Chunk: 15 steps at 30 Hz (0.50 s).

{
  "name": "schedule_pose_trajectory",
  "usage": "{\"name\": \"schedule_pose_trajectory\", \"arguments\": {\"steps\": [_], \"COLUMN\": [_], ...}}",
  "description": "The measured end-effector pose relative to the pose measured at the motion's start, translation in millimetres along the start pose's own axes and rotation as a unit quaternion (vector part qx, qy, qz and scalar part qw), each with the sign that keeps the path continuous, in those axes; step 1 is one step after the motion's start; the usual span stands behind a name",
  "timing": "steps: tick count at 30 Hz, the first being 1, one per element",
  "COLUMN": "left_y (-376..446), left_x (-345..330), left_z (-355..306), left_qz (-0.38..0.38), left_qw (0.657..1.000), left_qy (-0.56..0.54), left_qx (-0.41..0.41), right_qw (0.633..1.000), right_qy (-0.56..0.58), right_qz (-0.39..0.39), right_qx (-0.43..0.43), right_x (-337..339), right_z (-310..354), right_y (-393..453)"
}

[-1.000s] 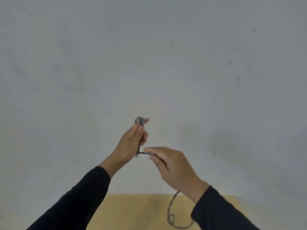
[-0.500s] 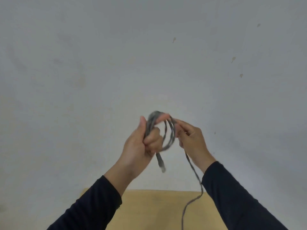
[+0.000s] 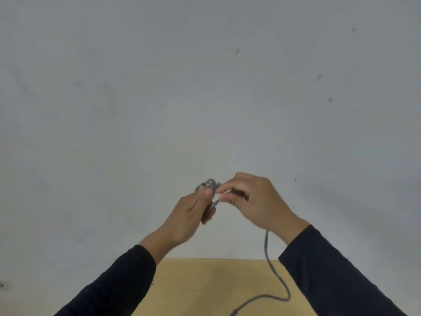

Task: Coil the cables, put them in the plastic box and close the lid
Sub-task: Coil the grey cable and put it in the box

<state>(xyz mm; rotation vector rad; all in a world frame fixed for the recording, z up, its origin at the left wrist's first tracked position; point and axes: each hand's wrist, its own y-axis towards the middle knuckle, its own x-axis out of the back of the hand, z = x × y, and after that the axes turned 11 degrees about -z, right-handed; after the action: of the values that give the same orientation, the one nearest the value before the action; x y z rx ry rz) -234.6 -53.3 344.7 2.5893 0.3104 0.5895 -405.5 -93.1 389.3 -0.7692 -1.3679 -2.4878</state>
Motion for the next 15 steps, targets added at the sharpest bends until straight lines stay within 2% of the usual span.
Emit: {"name": "schedule_pose_trajectory", "arguments": {"steps": [3, 5, 8, 10, 15], "left_y": [-10, -8, -2, 0, 2], "left_x": [-10, -9, -3, -1, -11], "left_z": [-11, -17, -21, -19, -20], "left_qz": [0.071, 0.076, 0.067, 0.037, -0.115], "left_qw": [0.989, 0.98, 0.978, 0.983, 0.982], "left_qy": [-0.125, -0.183, -0.198, -0.18, -0.151], "left_qx": [0.027, 0.03, 0.021, 0.008, -0.02], "right_qw": [0.995, 0.982, 0.964, 0.965, 0.968], "right_qy": [0.076, 0.154, 0.216, 0.212, 0.185], "right_qz": [-0.005, 0.023, 0.054, 0.04, -0.037], "right_qx": [-0.071, -0.109, -0.144, -0.15, -0.163], "right_x": [14, 13, 4, 1, -9], "right_z": [-3, -5, -7, -8, -5], "right_y": [9, 8, -1, -4, -1]}}
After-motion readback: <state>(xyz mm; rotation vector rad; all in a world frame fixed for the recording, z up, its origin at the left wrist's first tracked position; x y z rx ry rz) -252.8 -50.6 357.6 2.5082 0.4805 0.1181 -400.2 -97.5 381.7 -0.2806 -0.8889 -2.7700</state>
